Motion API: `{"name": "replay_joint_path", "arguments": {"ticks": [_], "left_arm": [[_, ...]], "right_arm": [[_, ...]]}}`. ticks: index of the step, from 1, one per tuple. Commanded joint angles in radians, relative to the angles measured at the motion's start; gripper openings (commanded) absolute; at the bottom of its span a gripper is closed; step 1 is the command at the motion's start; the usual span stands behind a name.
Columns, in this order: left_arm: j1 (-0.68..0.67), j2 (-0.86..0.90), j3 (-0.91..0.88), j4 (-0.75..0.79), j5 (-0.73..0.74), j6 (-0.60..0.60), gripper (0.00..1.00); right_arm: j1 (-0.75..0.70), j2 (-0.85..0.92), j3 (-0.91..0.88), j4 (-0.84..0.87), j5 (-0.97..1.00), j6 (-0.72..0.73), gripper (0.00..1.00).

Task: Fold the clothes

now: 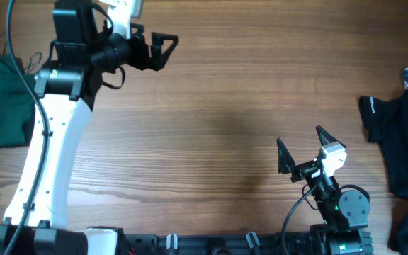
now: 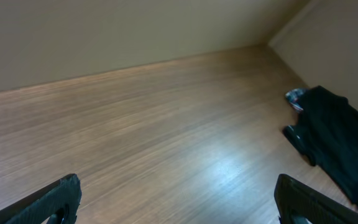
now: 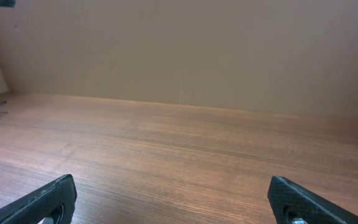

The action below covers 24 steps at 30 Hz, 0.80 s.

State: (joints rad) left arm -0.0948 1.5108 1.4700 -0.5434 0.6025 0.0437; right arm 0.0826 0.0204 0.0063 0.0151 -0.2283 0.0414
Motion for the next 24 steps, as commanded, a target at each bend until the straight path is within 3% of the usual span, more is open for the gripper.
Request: {"name": "replay_joint_path", "arguments": {"ticks": [1, 12, 24], "left_arm": [[-0.021, -0.074, -0.065, 0.002, -0.021, 0.005, 1.00], [-0.021, -0.286, -0.564, 0.107, -0.212, 0.005, 1.00], [-0.021, -0.557, -1.234, 0.737, -0.211, 0.004, 1.00]], "right_arm": [[0.004, 0.004, -0.001, 0.005, -0.005, 0.013, 1.00], [0.004, 0.004, -0.001, 0.005, -0.005, 0.013, 1.00], [0.004, 0.004, -0.001, 0.005, -0.005, 0.013, 1.00]]}}
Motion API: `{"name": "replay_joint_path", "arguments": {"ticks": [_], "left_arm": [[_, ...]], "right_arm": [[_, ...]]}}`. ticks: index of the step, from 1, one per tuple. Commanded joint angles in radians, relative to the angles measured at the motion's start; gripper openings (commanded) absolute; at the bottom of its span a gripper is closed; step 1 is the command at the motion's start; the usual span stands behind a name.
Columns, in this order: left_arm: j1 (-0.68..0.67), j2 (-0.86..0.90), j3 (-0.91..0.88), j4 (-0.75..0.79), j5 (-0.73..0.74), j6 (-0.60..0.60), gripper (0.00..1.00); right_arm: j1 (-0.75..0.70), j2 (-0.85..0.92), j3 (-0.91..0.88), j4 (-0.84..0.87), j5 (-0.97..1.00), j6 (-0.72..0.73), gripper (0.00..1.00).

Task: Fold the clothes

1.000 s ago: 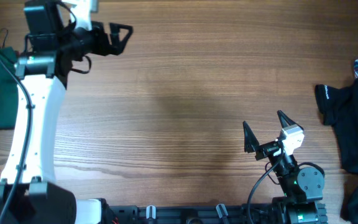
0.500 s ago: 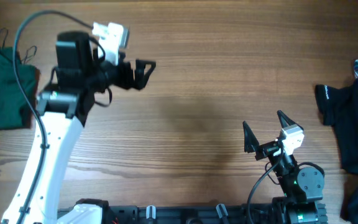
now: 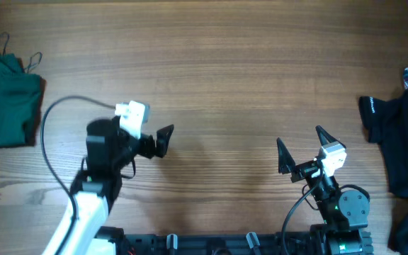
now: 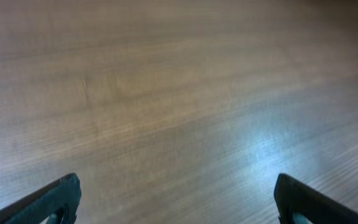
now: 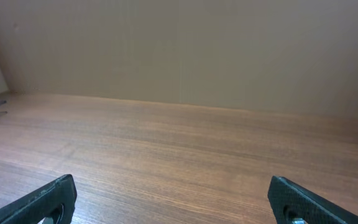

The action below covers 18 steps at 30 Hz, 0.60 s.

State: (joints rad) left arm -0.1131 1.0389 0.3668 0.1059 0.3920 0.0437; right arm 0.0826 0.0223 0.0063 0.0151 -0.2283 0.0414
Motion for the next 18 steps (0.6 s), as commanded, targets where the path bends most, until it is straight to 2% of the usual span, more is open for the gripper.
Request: {"name": "replay_joint_path", "arguments": {"ticks": [1, 5, 13, 18], "left_arm": [[-0.003, -0.130, -0.192, 0.138, -0.001, 0.005, 1.00], [-0.003, -0.231, -0.283, 0.164, -0.024, 0.005, 1.00], [-0.002, -0.324, -0.361, 0.166, -0.051, 0.005, 1.00], [-0.002, -0.396, -0.361, 0.164, -0.148, 0.005, 1.00]], "right_arm": [[0.004, 0.002, -0.001, 0.005, -0.005, 0.013, 1.00], [0.004, 0.002, -0.001, 0.005, -0.005, 0.013, 1.00], [0.004, 0.002, -0.001, 0.005, -0.005, 0.013, 1.00], [0.004, 0.002, -0.001, 0.005, -0.005, 0.013, 1.00]]}}
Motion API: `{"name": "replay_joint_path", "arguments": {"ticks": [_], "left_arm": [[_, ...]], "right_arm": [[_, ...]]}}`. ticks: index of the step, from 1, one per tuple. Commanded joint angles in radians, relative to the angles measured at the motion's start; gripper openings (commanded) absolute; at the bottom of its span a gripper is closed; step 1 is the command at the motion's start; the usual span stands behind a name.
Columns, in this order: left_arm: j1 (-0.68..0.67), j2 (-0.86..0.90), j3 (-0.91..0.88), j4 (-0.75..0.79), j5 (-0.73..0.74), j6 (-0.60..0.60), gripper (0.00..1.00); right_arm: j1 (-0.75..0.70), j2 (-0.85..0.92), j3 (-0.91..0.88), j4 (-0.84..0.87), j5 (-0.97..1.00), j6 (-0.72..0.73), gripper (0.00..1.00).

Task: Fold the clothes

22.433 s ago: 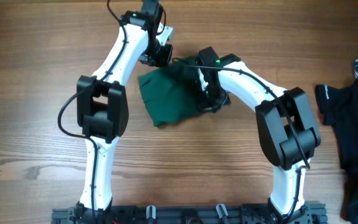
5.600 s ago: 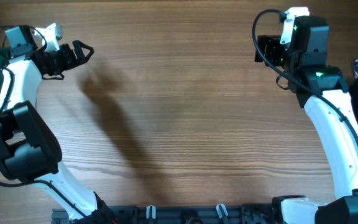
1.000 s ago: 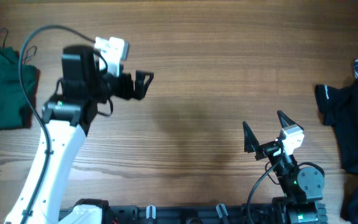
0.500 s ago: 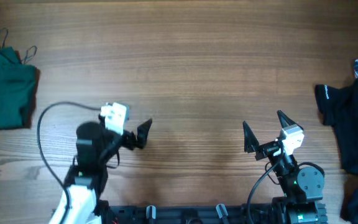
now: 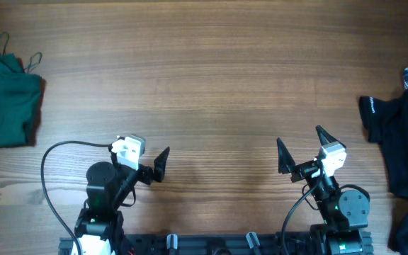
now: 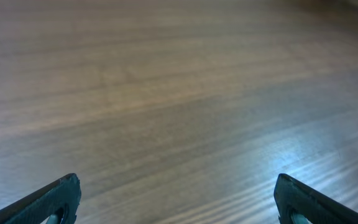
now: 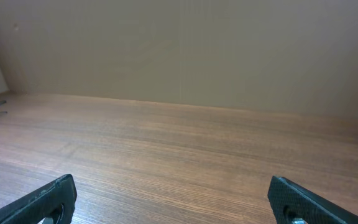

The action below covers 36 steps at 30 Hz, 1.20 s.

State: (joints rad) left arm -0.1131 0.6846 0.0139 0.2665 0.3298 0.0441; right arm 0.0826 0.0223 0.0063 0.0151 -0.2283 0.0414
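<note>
A green garment lies bunched at the table's far left edge. A pile of dark clothes lies at the right edge, with a plaid piece behind it. My left gripper stands open near the front left, over bare wood; in its wrist view the left gripper has nothing between its fingers. My right gripper is open near the front right, left of the dark pile, and the right gripper is likewise empty.
The wooden table spreads wide between the two heaps of clothes. Both arm bases and a black rail sit along the front edge. A plain beige wall shows behind the table in the right wrist view.
My left gripper has drawn back a little toward the front edge and sits lower over the wood, still open. The right arm and both heaps have not moved.
At first my left arm reached out to the back left of the table, beside the green garment, with its gripper open and empty. Later it was back near the front left, and now it rests by its base. The right gripper stayed open and still throughout.
</note>
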Motion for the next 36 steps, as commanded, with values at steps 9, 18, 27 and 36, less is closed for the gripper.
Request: {"name": "replay_joint_path", "arguments": {"ticks": [9, 18, 27, 36], "left_arm": [[-0.002, -0.308, -0.008, -0.123, -0.293, 0.003, 1.00], [0.031, -0.607, -0.008, -0.343, -0.308, 0.000, 1.00], [0.031, -0.682, -0.008, -0.343, -0.305, 0.000, 1.00], [0.088, -0.682, -0.008, -0.342, -0.305, 0.000, 1.00]], "right_arm": [[0.004, 0.002, -0.001, 0.005, -0.005, 0.013, 1.00], [0.004, 0.002, -0.001, 0.005, -0.005, 0.013, 1.00], [0.004, 0.002, -0.001, 0.005, -0.005, 0.013, 1.00], [0.004, 0.002, -0.001, 0.005, -0.005, 0.013, 1.00]]}}
